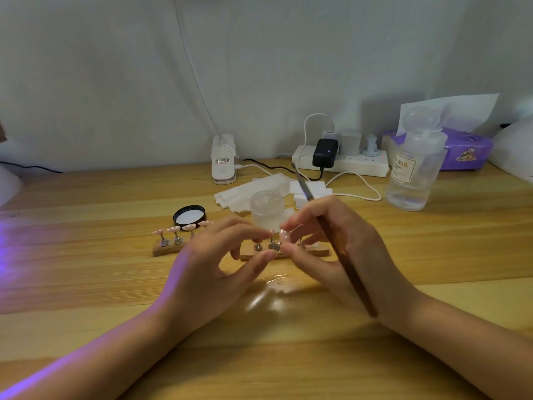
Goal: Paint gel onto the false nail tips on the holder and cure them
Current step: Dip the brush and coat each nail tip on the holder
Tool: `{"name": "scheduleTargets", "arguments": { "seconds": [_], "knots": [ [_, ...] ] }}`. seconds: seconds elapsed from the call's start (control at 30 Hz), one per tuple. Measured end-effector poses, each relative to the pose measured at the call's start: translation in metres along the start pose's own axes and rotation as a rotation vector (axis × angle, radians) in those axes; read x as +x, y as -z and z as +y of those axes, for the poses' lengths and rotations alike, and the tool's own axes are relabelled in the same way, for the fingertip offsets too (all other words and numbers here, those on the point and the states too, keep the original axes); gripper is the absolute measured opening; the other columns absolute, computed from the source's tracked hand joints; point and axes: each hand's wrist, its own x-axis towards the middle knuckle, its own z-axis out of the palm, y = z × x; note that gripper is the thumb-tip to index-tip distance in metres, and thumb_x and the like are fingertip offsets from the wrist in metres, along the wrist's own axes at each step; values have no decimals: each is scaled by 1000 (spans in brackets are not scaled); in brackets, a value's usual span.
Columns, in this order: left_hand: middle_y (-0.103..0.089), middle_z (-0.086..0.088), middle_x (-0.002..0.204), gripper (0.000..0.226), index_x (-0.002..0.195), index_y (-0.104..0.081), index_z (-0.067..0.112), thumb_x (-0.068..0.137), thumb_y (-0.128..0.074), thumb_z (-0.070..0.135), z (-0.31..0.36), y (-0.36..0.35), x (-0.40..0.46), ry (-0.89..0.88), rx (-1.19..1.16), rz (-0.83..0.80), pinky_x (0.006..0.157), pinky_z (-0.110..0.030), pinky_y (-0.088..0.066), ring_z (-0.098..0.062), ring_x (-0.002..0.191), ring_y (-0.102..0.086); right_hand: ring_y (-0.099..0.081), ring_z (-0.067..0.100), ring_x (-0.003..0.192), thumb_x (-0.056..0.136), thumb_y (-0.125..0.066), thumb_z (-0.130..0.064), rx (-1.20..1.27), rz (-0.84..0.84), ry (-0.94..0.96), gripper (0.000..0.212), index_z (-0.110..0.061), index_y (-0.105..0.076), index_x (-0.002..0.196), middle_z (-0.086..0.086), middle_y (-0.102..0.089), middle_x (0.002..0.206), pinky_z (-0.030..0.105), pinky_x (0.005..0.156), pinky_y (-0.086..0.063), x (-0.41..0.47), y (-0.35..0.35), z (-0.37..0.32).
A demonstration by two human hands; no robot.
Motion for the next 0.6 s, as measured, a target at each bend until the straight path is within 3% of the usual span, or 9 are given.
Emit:
{"name": "scheduleTargets", "arguments": {
  "seconds": [0.13,0.3,0.4,0.5,0.6],
  "knots": [
    [-66,7,87,16,93,-68,16,81,-63,23,-1,-1,0,-69,-52,-17,63,-4,-34,5,70,-50,-65,-1,83,76,-73,-13,-16,7,41,28,-17,-52,95,-4,-66,88,9,70,-50,-2,-8,-2],
    [-66,11,84,14,93,-67,19,81,-60,19,-1,0,0,-95,-83,6,52,-19,-41,1,67,-54,-65,-1,84,77,-73,-19,-2,1,29,27,-13,-55,97,-8,-65,90,11,72,-51,-3,-10,-2],
    [-62,19,79,12,92,-65,19,81,-60,18,-1,0,0,-53,-92,74,51,-22,-42,5,65,-51,-62,-3,81,84,-57,-32,21,35,-9,20,-25,-54,102,-12,-64,91,9,68,-48,0,-4,-4],
    [-67,10,79,11,90,-65,17,81,-60,19,-3,1,1,-3,-159,145,48,-31,-44,-5,63,-57,-59,2,62,93,-39,-38,105,80,-81,22,-31,-56,104,-7,-67,77,15,56,-48,8,6,-6],
    [-69,7,82,10,90,-65,18,82,-60,20,-5,3,0,41,-207,205,47,-36,-45,-13,64,-60,-52,1,49,85,-35,-47,239,160,-250,31,-37,-64,89,-3,-59,56,7,54,-41,21,10,-6]
  ]
}}
